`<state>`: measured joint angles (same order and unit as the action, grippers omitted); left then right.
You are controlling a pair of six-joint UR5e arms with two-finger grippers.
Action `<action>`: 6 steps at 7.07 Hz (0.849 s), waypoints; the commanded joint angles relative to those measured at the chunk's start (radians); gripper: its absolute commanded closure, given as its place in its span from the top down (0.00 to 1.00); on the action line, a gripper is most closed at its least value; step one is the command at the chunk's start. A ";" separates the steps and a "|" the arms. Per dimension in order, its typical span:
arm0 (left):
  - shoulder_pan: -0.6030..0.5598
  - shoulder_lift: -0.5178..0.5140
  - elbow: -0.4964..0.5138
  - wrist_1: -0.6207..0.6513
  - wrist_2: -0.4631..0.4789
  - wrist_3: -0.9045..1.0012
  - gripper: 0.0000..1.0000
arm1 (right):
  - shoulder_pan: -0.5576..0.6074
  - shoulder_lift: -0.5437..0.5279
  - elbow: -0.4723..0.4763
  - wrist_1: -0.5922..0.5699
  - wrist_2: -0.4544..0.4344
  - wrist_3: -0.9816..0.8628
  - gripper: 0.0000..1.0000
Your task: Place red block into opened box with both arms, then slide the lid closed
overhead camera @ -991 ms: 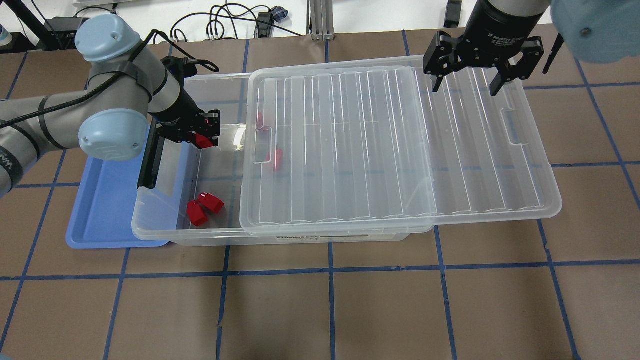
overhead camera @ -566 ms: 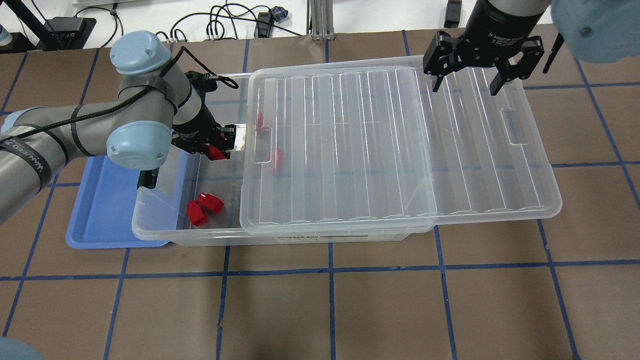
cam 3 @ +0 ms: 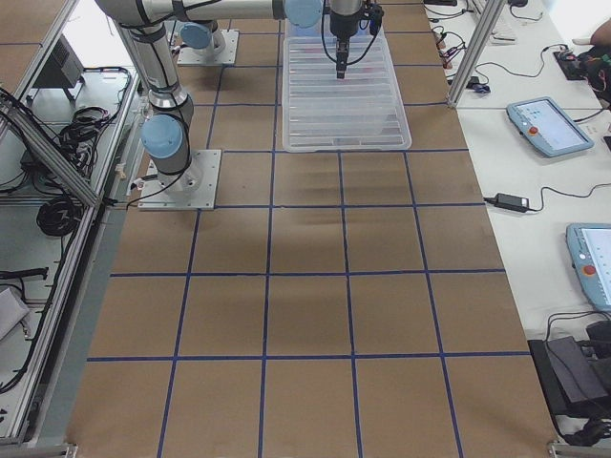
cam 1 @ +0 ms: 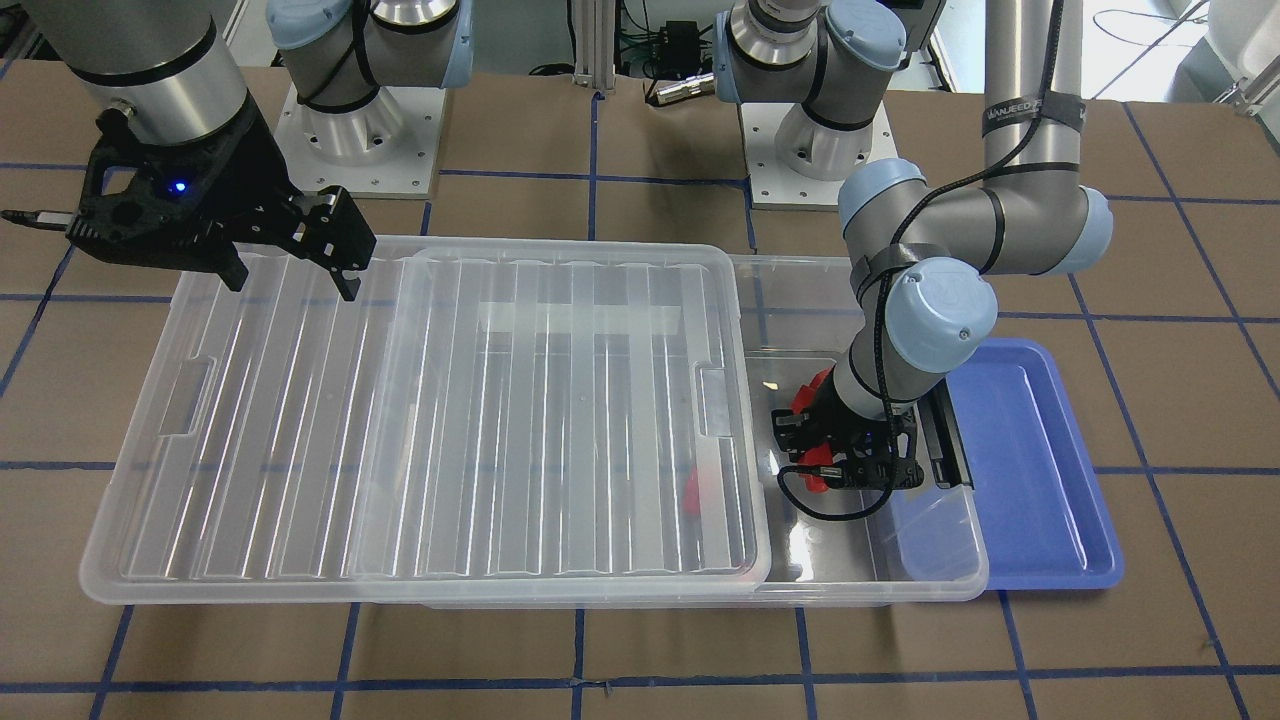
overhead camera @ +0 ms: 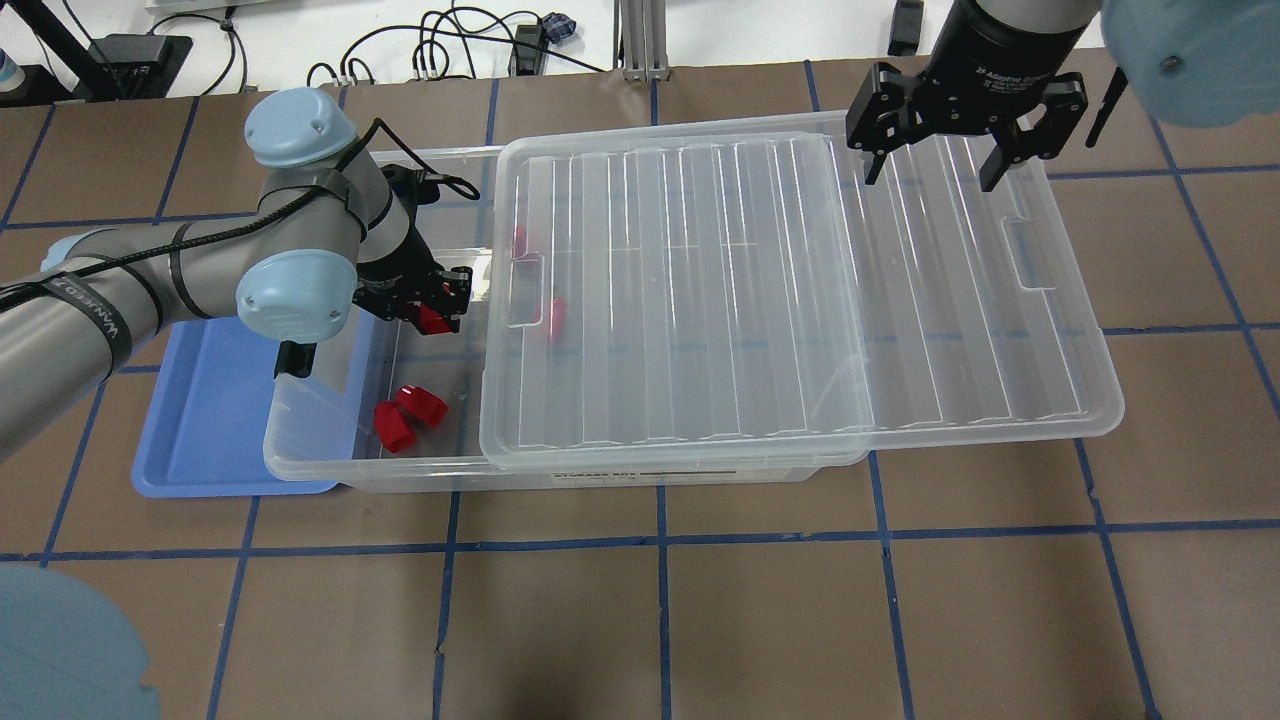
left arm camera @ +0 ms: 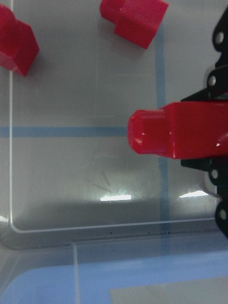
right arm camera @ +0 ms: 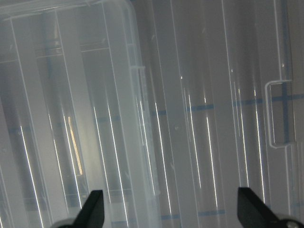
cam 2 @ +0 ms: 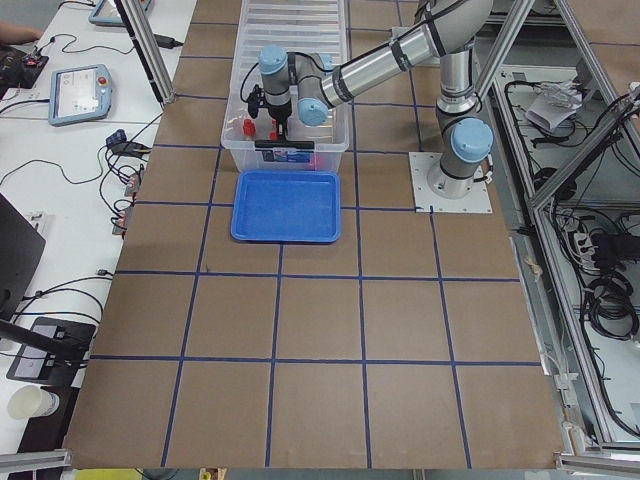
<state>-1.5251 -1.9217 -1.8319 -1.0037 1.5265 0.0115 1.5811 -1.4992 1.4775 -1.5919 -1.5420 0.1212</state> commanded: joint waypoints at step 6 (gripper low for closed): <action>-0.017 0.073 0.245 -0.255 0.058 -0.028 1.00 | -0.001 0.001 0.000 0.003 -0.001 0.000 1.00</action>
<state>-1.5354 -1.8800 -1.6463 -1.1696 1.5693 -0.0127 1.5800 -1.4991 1.4771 -1.5904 -1.5432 0.1212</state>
